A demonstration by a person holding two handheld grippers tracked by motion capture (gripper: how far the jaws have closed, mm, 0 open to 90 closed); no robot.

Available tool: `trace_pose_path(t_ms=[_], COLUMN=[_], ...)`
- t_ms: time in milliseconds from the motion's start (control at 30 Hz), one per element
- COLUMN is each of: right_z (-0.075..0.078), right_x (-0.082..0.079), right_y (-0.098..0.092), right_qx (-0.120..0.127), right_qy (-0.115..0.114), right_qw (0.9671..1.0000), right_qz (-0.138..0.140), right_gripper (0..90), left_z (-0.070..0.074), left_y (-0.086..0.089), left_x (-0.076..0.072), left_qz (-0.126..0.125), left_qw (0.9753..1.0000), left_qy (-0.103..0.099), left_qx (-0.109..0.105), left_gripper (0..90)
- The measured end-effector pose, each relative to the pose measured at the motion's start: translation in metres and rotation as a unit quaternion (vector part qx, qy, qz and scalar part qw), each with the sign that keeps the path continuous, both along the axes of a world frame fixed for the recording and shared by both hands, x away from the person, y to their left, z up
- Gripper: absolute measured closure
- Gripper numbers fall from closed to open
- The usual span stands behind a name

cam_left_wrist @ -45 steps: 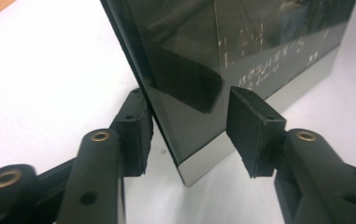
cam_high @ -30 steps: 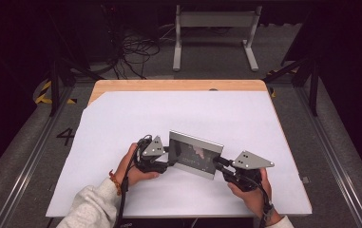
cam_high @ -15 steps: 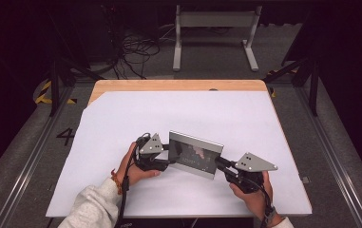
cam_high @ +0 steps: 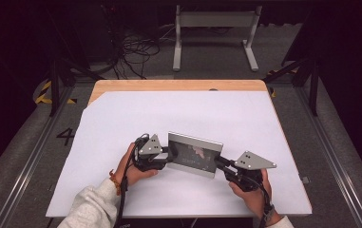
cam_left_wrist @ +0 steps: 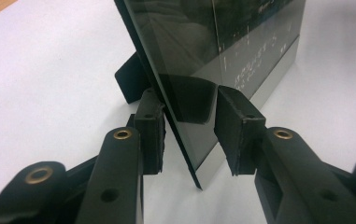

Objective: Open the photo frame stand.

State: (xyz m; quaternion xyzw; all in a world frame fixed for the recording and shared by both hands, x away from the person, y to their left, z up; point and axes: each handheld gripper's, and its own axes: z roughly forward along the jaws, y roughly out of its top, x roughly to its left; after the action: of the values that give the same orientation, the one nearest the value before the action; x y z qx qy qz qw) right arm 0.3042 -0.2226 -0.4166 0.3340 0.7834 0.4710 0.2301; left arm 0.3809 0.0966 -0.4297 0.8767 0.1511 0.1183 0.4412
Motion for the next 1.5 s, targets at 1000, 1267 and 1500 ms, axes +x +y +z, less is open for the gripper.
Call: trace_pose_path(t_ms=[1000, 1267, 1500], right_z=[-0.006, -0.019, -0.022], right_x=[0.021, 0.023, 0.023], right_y=[0.009, 0.008, 0.010], right_qx=[-0.003, -0.027, -0.034], right_qy=[0.006, 0.037, 0.043], right_qw=[1.0000, 0.9988, 0.9984], right_qz=[0.000, 0.018, 0.018], right_gripper=[75.7, 75.2, 74.9], left_z=[-0.004, -0.017, -0.019], left_y=[0.006, -0.001, 0.000], left_x=[-0.018, -0.020, -0.018], left_qz=[0.024, 0.022, 0.023], left_qw=[0.9991, 0.9973, 0.9969], left_qy=[-0.010, -0.010, -0.014], left_qx=[0.034, 0.069, 0.074], left_gripper=[69.4, 65.4, 66.0])
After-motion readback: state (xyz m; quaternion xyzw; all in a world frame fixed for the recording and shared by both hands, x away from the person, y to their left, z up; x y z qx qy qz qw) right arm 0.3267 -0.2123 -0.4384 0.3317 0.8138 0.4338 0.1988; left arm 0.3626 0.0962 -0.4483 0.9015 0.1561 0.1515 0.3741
